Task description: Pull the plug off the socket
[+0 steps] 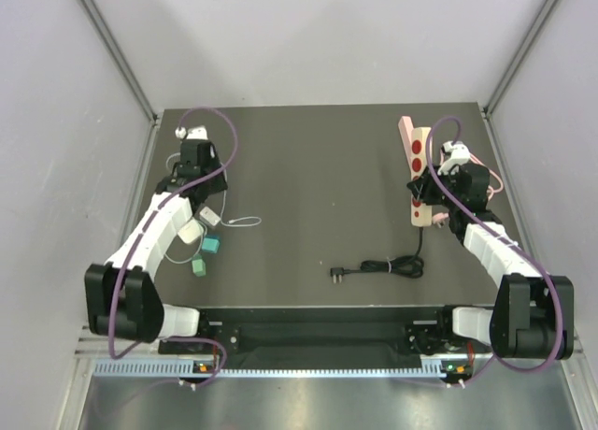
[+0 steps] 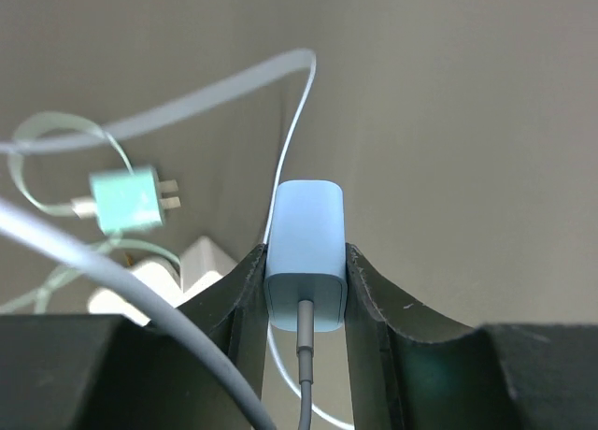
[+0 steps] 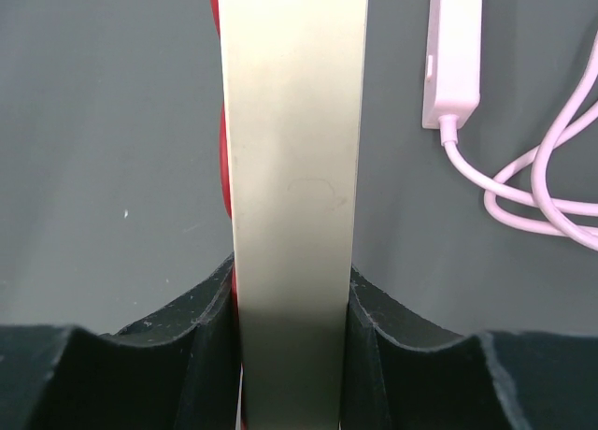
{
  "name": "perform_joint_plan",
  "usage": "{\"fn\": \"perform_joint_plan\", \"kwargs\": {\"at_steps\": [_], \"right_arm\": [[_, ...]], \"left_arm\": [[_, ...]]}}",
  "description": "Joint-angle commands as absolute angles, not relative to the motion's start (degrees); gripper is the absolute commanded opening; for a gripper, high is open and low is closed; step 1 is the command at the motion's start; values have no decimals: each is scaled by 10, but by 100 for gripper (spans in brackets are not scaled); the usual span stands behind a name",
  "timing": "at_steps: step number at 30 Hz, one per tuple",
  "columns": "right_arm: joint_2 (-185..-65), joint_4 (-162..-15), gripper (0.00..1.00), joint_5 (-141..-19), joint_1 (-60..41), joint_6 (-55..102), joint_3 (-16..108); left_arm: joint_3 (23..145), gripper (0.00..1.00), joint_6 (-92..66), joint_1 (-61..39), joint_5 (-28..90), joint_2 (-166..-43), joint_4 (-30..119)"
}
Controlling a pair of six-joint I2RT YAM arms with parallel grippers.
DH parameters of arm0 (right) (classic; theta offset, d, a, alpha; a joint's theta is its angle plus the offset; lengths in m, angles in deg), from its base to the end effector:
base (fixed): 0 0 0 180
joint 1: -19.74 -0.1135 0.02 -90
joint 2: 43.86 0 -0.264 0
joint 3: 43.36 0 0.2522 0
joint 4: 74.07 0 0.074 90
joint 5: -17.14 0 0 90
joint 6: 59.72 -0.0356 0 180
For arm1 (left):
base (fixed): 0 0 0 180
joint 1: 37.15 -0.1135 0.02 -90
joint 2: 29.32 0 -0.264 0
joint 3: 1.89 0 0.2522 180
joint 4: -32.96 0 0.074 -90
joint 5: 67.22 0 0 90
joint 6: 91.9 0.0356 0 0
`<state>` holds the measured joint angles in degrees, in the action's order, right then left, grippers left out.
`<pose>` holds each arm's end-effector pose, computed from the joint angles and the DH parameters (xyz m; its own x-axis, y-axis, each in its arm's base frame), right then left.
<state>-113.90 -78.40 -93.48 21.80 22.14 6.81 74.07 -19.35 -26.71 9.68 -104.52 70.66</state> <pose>0.2652 0.0030 0.2319 -0.4462 0.1487 -0.8825 -0.2265 0.9353 0.2721 0.2882 -0.0449 0.3068 -0.5633 -0.1932 -0.8033 -0.1788 0.9777 -0.1097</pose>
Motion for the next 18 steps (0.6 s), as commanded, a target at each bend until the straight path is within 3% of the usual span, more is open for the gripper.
{"fn": "perform_joint_plan", "kwargs": {"at_steps": [1,7,18], "right_arm": [[-1139,-731,0,-947,225,224,79],[-1141,-730,0,-953,225,224,80],[-1140,-731,0,-957,226,222,81]], "left_arm": [[704,1,-257,-305,178,-1068,654],[681,10,-280,-340,213,-1120,607],[732,12,-265,-365,223,-1251,611]]}}
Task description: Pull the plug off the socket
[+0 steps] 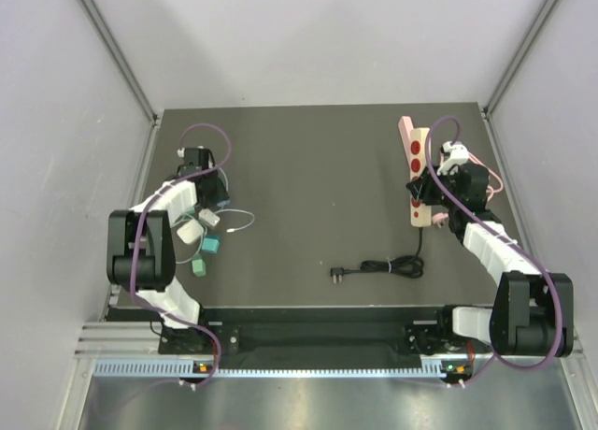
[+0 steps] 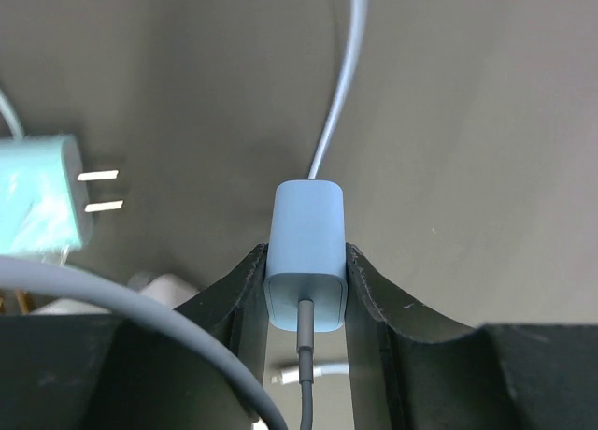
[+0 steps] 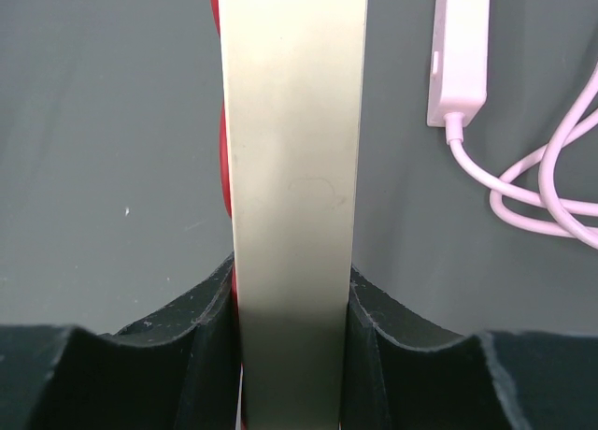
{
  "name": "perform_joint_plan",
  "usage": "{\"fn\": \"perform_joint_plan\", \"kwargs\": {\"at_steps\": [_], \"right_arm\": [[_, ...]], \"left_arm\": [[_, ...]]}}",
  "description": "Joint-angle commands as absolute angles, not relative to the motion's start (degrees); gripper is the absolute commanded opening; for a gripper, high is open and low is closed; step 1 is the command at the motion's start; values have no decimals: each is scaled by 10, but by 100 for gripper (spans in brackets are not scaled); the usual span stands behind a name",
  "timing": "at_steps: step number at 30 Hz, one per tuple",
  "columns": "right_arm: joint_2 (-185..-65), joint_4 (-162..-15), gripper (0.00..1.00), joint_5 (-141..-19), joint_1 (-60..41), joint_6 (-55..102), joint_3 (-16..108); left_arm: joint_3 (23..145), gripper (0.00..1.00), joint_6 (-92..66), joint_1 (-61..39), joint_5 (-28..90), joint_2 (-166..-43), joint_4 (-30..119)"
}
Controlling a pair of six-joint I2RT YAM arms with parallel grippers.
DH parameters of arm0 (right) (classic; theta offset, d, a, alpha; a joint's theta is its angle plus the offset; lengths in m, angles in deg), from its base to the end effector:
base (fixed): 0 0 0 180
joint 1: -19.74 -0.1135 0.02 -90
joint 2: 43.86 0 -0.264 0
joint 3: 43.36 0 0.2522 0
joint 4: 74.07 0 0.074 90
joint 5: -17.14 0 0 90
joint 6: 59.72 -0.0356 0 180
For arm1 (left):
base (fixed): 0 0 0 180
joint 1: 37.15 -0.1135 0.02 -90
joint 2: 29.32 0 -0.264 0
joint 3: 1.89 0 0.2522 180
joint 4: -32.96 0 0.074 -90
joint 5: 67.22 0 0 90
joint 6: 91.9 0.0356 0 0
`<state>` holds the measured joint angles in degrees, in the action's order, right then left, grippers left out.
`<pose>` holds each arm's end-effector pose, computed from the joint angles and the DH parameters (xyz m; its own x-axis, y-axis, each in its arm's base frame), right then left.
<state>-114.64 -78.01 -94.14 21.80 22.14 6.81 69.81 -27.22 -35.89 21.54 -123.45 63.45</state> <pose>0.2669 0.0033 0.2295 -0.4530 0.1483 -0.8791 -0.2346 0.9315 0.2781 0.3381 -0.0067 0.1932 -0.7248 -0.4117 -0.5524 -0.3330 0.9113 -0.2423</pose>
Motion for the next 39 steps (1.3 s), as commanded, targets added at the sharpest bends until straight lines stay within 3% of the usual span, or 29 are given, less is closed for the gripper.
{"fn": "perform_joint_plan", "kwargs": {"at_steps": [1,4,5,9,14,15,24,31,39], "right_arm": [[-1140,-731,0,-958,227,222,81],[-1142,-729,0,-958,227,224,81],[-1143,-730,0,-960,227,222,80],[-1144,-730,0,-961,227,222,81],[-1145,-730,0,-963,227,223,82],[-1147,-730,0,-963,227,223,82],[-1169,-734,0,-988,228,232,87],[-1213,-752,0,-1090,230,272,106],[-1344,-867,0,-1157,215,298,228]], "left_arm": [[742,14,-263,-366,216,-1257,620],[752,24,-257,-367,204,-1266,630],[752,36,-255,-367,202,-1265,631],[752,59,-253,-367,192,-1251,638],[754,70,-253,-383,205,-1215,642],[757,76,-253,-382,210,-1207,643],[761,82,-239,-384,267,-1098,631],[716,87,-217,-384,310,-969,608],[598,94,-207,-384,387,-833,565]]}}
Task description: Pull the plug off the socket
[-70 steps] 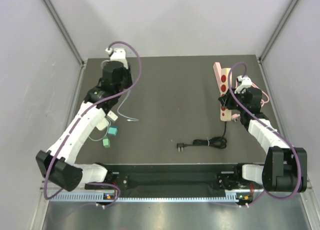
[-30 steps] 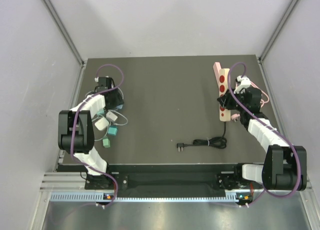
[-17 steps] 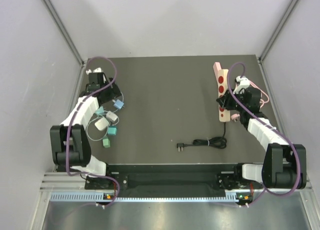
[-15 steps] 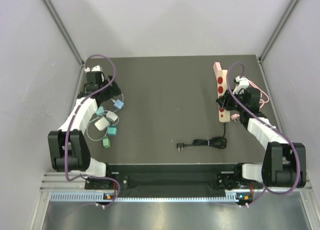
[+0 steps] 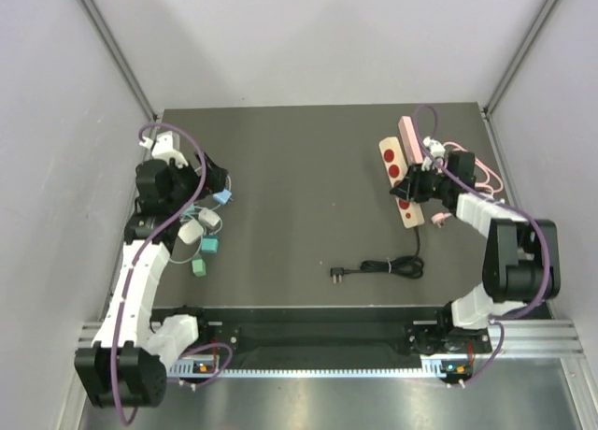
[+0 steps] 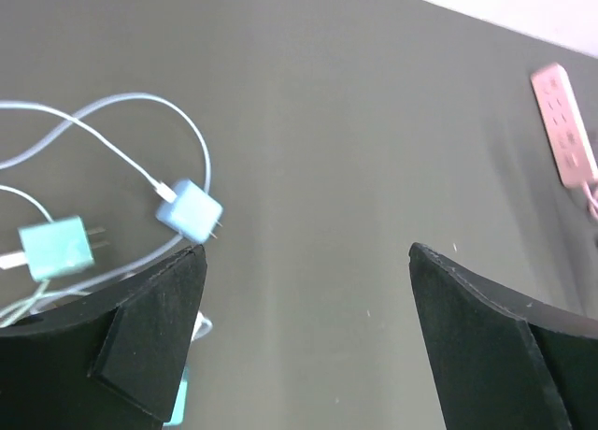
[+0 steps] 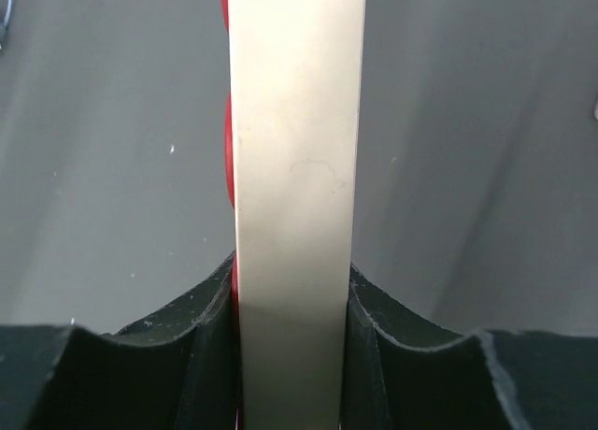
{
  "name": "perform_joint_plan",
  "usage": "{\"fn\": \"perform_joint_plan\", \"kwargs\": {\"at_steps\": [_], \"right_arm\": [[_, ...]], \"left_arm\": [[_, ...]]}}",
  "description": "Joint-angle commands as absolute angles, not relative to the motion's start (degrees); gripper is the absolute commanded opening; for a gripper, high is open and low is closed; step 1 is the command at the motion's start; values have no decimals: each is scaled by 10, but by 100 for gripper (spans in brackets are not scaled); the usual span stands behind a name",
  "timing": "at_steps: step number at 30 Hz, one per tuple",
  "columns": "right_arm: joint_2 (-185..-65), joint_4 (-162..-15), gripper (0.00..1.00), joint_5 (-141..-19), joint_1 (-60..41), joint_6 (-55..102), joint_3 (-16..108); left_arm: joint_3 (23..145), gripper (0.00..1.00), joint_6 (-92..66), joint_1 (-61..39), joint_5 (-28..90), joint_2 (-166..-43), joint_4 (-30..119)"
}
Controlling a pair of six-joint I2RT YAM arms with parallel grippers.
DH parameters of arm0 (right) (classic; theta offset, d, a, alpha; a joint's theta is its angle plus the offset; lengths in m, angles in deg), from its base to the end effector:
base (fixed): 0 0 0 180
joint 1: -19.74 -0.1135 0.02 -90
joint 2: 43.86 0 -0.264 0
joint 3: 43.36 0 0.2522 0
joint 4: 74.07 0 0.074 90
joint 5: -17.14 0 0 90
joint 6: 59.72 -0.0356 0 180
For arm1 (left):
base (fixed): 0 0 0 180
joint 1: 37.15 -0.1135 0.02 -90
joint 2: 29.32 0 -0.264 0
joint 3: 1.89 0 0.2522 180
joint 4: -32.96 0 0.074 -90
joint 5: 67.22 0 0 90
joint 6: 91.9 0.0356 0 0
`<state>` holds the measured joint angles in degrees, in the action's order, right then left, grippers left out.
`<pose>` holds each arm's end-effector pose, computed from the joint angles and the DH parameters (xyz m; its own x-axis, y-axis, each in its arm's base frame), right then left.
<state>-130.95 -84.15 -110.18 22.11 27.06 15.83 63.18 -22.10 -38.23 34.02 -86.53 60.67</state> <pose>0.3108 0.0087 0.1962 -0.6389 0.0711 -0.7660 -0.4093 0.8116 0.4168 0.2294 -0.0026 0.3329 -0.3755 -0.3458 -0.8599 0.0375 0.9214 -0.3869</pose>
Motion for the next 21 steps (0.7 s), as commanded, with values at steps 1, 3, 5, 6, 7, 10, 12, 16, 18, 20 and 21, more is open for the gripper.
{"fn": "perform_joint_plan", "kwargs": {"at_steps": [1,3,5,6,7,10,12,16,18,20,21], "right_arm": [[-1358,-876,0,-1167,207,331,244],[-1404,-924,0,-1169,204,341,300],[-1439,-960,0,-1180,204,341,359],[-1472,-967,0,-1181,203,339,375],[-1485,-975,0,-1181,202,339,408],[-1529,-999,0,-1163,176,343,447],[-1558,-1009,0,-1154,171,341,477],[-1597,-1011,3,-1135,159,329,520],[-1615,-1014,5,-1121,156,328,533],[-1628,-1020,6,-1112,154,329,549],[-1631,-1022,9,-1103,153,331,554]], "left_arm": [[588,94,-206,-383,391,-809,563],[561,95,-204,-384,401,-787,559],[537,95,-201,-384,406,-757,555],[530,95,-199,-384,411,-749,553],[524,95,-195,-383,411,-731,551],[501,95,-187,-383,413,-699,545],[490,95,-185,-382,411,-687,540],[482,96,-181,-380,414,-669,543],[481,96,-180,-381,416,-666,545],[481,96,-179,-380,414,-662,547],[483,96,-179,-381,413,-663,547]]}}
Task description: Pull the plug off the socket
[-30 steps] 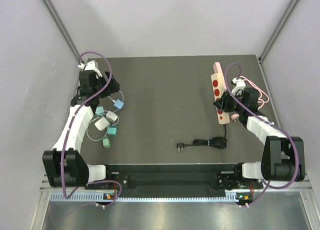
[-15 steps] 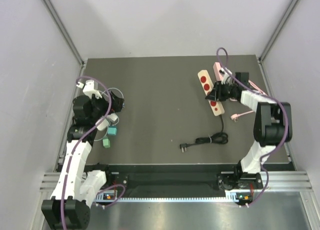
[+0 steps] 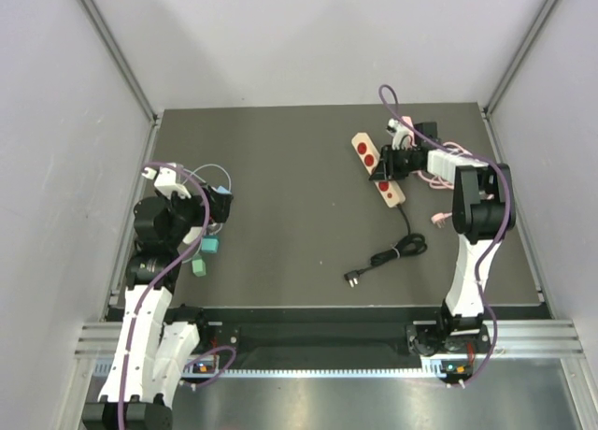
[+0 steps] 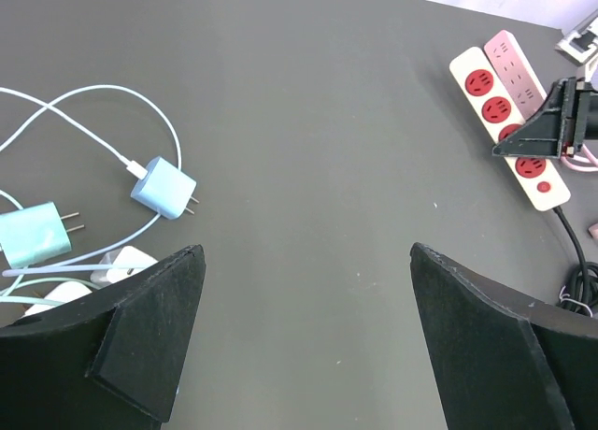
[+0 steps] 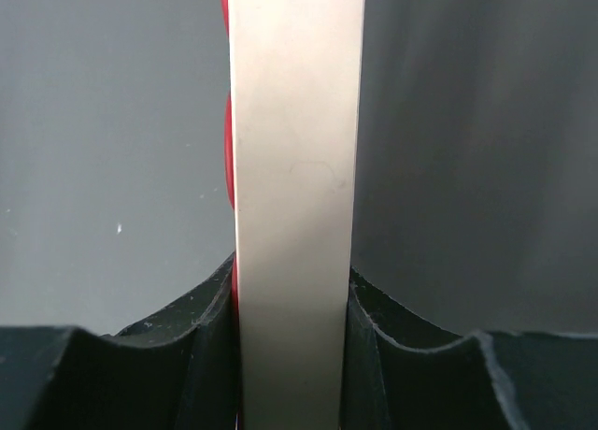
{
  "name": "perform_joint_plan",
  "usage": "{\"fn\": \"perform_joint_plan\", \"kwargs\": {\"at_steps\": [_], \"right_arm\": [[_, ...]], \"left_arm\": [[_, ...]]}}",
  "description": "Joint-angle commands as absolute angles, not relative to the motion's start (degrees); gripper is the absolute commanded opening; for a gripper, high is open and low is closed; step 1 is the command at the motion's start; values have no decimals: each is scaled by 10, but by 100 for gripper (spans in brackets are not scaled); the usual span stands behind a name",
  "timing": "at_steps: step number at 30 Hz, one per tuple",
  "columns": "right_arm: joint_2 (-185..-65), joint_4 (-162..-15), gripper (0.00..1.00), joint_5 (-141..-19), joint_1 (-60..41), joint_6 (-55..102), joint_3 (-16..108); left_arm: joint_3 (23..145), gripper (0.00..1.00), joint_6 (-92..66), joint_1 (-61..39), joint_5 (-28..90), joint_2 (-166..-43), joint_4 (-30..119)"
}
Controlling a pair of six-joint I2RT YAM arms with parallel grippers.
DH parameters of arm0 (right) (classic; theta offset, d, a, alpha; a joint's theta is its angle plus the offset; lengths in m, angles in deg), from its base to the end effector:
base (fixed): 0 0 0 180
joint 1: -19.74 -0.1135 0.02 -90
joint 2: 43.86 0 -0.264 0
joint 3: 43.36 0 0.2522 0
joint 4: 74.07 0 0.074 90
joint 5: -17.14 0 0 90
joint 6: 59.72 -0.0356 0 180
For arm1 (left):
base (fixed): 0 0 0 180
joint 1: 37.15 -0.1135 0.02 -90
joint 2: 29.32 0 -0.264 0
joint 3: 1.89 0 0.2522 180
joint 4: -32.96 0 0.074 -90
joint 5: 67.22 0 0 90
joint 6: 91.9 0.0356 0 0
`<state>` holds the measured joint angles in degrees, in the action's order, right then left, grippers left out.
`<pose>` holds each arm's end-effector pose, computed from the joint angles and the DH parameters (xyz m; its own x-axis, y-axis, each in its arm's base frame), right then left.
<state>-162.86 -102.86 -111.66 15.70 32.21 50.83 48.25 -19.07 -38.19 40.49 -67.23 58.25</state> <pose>0.4346 0.0531 0.1567 -0.7881 -0.0820 -0.6101 -0.4526 0.7489 0.4841 0.1635 -0.0079 0.3047 -0.2982 -0.2867 -0.9104 0.1999 0.9139 -0.3532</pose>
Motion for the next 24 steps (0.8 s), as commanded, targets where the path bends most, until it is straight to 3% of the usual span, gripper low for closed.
{"fn": "perform_joint_plan", "kwargs": {"at_steps": [1,12,16,24], "right_arm": [[-1632,-1024,11,-1099,153,334,560],[-1630,-1030,60,-1037,153,363,583],[-1629,-1034,65,-1020,153,369,593],[-1583,-1025,64,-947,153,406,592]], "left_arm": [[483,96,-178,-381,414,-661,548],[481,96,-180,-381,414,-657,547],[480,96,-179,-381,414,-657,546],[480,96,-180,-381,415,-660,544]]}}
